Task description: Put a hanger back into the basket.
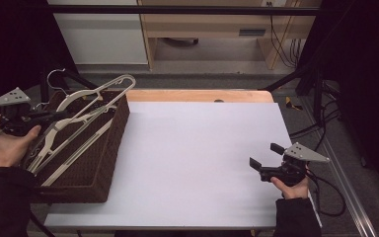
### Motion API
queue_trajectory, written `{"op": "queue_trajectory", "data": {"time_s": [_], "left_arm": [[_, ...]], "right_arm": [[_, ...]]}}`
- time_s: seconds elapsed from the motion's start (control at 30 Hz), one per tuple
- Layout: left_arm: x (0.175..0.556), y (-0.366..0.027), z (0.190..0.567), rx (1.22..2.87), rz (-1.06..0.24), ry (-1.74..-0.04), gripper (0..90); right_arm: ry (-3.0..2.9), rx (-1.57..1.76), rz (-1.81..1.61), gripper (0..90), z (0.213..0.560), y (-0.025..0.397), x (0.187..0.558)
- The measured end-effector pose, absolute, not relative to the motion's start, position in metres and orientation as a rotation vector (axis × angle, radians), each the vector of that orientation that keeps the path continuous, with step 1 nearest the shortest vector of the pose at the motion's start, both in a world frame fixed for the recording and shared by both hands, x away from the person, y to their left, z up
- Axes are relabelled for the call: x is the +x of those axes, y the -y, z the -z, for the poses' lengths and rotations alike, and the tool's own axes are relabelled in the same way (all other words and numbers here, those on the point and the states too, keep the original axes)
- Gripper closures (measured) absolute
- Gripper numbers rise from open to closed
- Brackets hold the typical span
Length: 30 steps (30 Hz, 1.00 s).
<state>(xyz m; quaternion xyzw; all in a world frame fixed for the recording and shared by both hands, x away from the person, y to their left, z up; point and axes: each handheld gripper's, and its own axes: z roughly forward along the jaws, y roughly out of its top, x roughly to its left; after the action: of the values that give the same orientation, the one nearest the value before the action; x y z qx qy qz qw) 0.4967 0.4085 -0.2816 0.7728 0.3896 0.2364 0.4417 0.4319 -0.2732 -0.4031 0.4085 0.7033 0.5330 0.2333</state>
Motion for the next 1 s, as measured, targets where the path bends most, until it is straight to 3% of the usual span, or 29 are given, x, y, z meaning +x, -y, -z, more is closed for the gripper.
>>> {"op": "queue_trajectory", "data": {"time_s": [0.6, 1.0], "left_arm": [[0.498, -0.447, 0.313, 1.931, -0.555, -1.096, 86.2], [0.505, -0.438, 0.345, 1.963, -0.491, -1.170, 86.2]], "right_arm": [[-1.938, 1.129, -1.459, 2.7, 0.404, 0.273, 0.433], [-1.940, 1.129, -1.464, 2.7, 0.404, 0.273, 0.432]]}}
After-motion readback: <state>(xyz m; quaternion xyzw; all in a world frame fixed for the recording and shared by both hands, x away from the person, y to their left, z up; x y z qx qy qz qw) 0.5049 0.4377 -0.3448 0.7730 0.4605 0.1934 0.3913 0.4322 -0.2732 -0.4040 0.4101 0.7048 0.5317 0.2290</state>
